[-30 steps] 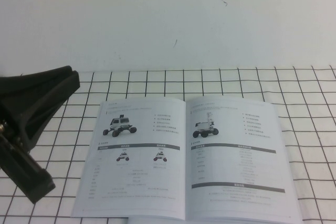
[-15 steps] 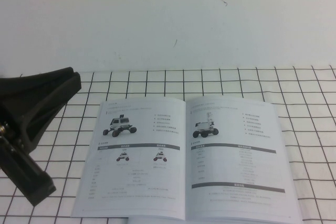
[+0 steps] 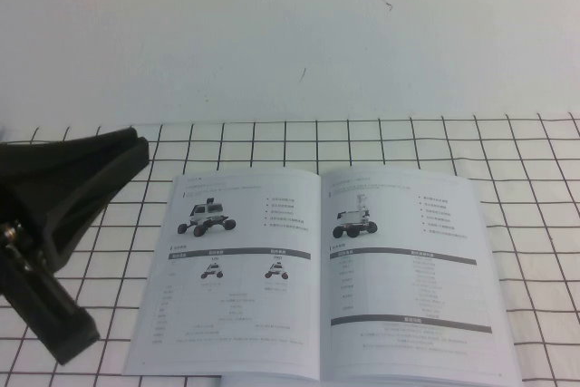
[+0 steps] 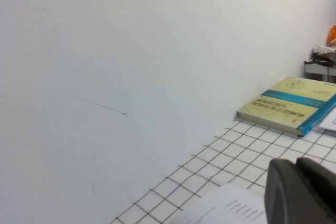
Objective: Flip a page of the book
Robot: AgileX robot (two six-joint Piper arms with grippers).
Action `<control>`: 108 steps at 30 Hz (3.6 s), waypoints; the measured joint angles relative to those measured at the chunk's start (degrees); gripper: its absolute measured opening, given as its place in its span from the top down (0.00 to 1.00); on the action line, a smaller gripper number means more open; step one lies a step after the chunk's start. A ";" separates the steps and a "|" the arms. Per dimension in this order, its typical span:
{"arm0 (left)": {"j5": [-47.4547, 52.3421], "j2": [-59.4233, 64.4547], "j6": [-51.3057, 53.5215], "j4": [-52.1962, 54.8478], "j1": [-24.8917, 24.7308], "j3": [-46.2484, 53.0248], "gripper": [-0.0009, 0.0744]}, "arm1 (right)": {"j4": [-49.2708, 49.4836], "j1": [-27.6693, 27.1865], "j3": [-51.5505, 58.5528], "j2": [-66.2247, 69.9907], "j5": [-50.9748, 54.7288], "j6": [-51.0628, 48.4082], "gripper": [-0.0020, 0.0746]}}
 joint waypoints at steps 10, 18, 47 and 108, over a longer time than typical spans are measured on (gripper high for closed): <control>-19.67 -7.48 3.56 6.29 2.39 4.75 0.99 | 0.00 0.00 0.00 0.00 0.00 0.00 0.98; -26.65 -19.97 4.05 6.29 7.70 19.16 0.99 | 0.00 0.00 0.00 0.00 0.00 0.00 0.98; -32.09 -38.39 4.92 -6.35 13.09 40.46 0.99 | 0.04 0.00 0.00 0.00 0.00 0.00 0.98; -13.13 -38.39 -84.85 75.43 10.83 40.34 0.99 | 0.04 0.00 0.00 0.00 0.00 0.00 0.98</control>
